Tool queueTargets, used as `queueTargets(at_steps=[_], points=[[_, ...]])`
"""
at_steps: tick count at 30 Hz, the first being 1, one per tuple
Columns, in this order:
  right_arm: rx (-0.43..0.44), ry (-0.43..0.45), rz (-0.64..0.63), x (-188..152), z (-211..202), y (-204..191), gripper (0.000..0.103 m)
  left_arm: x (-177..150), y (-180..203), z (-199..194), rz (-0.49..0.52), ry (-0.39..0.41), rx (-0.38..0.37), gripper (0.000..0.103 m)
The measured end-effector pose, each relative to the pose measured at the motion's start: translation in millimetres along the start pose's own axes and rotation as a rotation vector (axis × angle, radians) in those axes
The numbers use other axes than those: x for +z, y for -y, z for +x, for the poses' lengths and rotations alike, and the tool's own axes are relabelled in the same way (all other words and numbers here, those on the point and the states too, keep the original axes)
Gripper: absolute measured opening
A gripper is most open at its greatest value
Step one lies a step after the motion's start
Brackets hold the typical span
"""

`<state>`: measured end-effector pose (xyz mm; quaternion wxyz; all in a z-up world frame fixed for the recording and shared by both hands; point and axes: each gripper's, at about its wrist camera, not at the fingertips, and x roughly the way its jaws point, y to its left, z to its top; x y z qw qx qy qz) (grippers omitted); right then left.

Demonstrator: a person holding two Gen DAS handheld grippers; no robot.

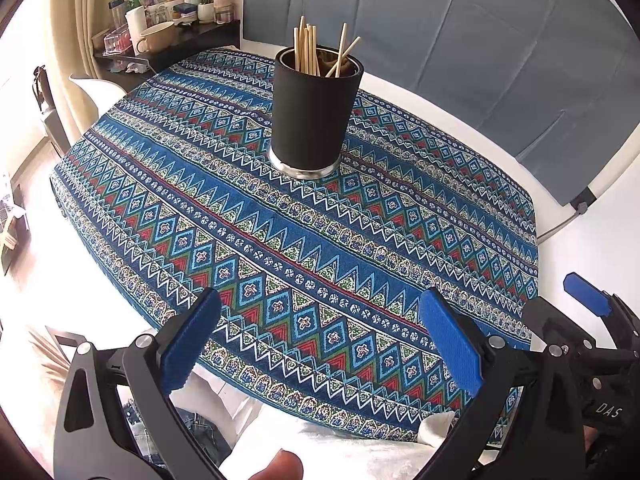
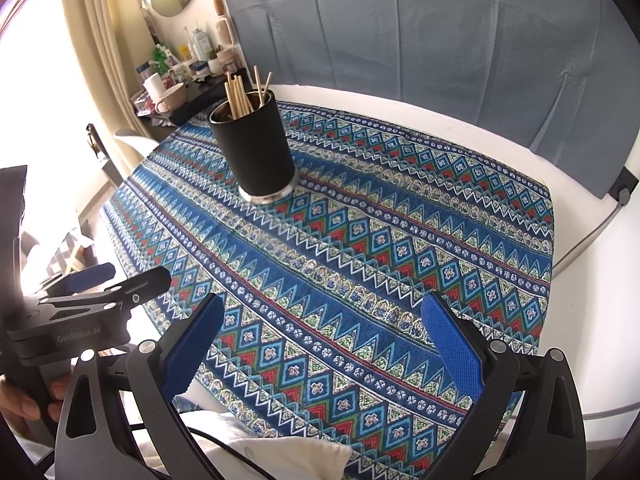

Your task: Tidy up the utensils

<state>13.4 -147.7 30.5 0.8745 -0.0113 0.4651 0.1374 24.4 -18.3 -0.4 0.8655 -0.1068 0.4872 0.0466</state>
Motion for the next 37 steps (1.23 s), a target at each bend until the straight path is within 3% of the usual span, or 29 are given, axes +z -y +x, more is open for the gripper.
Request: queueTargets(at_steps=[37], points=[[-0.001,-0.014,0.022,1.3,5.5,5.6,0.095,6.9,0.5,0.4,-0.012,0.011,-0.003,0.097]])
